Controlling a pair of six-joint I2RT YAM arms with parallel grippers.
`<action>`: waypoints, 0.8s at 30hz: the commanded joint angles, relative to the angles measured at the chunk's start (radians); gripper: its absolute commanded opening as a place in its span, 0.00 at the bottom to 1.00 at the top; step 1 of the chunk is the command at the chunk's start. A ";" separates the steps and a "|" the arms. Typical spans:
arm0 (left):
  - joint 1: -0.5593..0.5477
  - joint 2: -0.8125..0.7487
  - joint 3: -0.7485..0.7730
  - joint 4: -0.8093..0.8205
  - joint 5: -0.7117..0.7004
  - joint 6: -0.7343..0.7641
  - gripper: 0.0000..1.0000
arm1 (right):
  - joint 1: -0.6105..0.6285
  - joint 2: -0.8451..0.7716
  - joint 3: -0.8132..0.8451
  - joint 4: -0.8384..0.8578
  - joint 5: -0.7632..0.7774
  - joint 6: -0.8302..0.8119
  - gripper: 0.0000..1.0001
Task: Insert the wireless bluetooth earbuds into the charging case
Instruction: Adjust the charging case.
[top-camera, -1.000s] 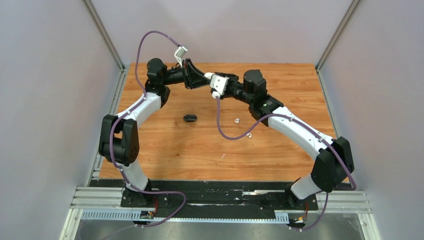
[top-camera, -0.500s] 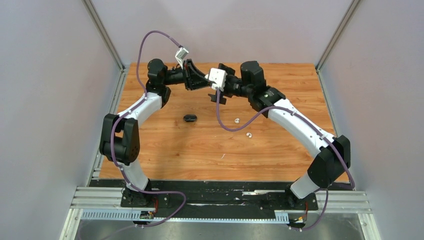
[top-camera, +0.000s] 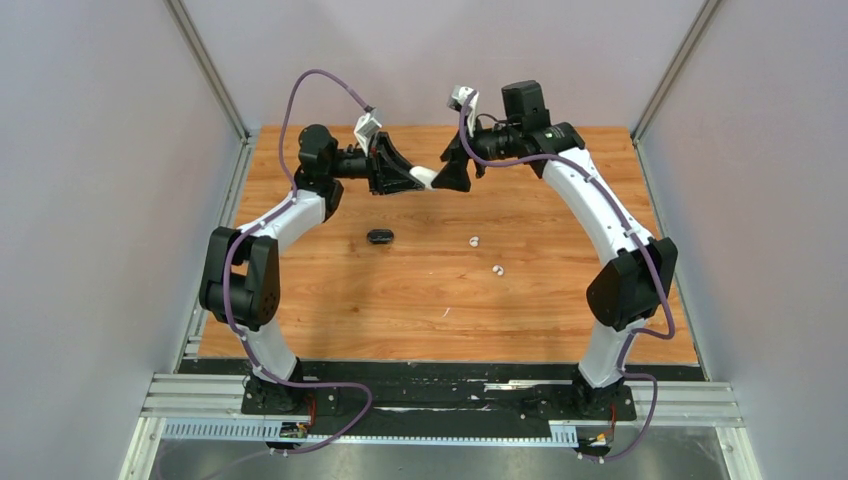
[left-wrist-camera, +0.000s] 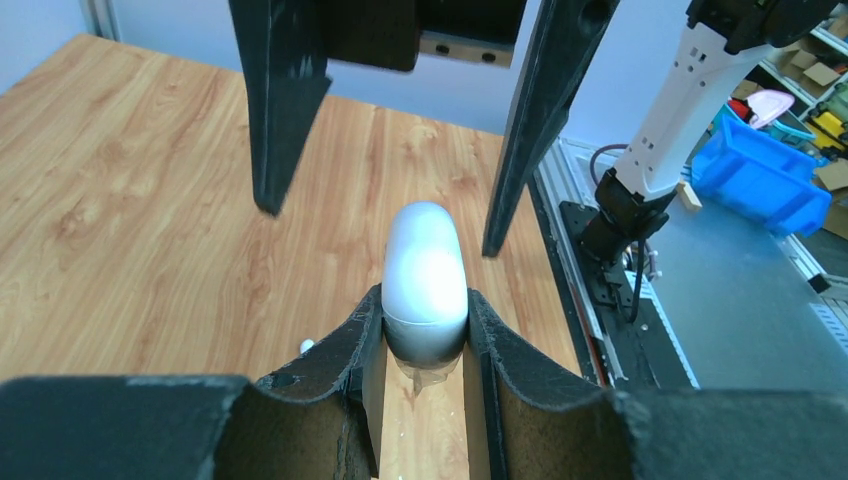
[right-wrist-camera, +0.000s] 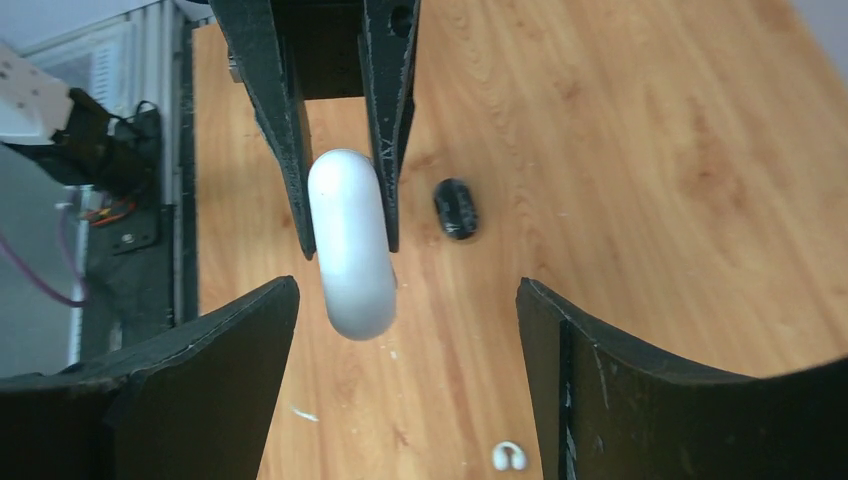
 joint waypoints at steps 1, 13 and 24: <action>-0.007 -0.044 -0.011 0.024 0.007 0.048 0.00 | 0.009 0.017 0.053 -0.042 -0.146 0.077 0.80; -0.011 -0.059 -0.011 0.027 0.015 0.043 0.00 | -0.003 0.062 0.039 0.000 -0.049 0.133 0.72; -0.013 -0.055 -0.029 0.066 0.024 0.025 0.00 | -0.090 0.098 0.133 0.102 0.120 0.239 0.64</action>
